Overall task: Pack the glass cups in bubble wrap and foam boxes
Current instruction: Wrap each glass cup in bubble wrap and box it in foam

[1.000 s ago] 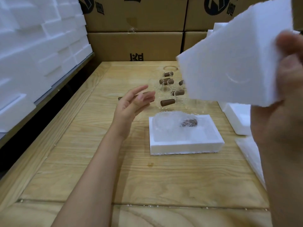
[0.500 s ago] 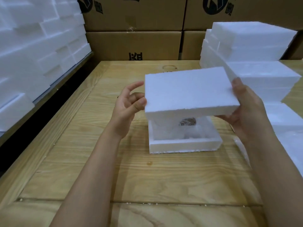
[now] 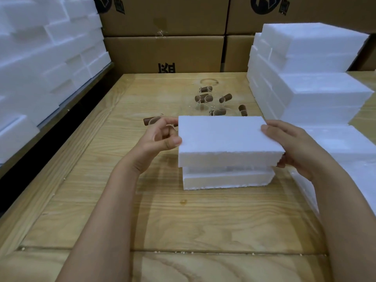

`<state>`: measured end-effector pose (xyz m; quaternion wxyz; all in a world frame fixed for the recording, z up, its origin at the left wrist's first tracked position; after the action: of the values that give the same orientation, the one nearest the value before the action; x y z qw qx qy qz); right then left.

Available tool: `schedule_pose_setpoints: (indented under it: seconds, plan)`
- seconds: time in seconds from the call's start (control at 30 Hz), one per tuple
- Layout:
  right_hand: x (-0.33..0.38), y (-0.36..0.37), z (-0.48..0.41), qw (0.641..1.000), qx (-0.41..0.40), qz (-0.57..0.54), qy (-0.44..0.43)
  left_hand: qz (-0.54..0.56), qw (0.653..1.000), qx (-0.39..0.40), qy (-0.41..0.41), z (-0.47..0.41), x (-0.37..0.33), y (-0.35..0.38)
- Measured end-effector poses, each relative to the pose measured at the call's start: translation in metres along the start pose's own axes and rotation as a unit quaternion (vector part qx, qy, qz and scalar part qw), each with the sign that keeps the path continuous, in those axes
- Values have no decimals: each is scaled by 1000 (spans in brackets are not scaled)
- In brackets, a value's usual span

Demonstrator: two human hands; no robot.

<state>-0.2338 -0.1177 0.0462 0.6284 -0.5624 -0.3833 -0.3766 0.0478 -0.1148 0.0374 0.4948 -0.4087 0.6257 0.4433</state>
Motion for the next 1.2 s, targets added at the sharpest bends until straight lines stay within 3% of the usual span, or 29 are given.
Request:
schedule_pose_setpoints:
  seconds: [0.43,0.9,1.07,1.2]
  plan:
    - [-19,-1,-9,997,66,31,11,-32,994,42,-91,4,9,6]
    - [-16,7,-3,994,87,64,-19,-67,993,30,-89,10,2,-1]
    - [-15,4,4,986,162,29,-25,-128,984,84,-91,17,1,1]
    - [-20,12,6,976,210,47,-30,-113,985,88,-95,19,10,5]
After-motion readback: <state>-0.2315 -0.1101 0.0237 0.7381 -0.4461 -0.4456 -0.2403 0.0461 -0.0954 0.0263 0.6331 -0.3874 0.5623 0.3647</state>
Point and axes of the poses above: each hand's wrist, its own z-axis away from the middle knuckle, its own y-axis out of the palm, x = y × z, the point moved 6 cm from there along -z, towards the middle knuckle, and after that the axes turned 14 degrees about z, right-handed, at the moved point
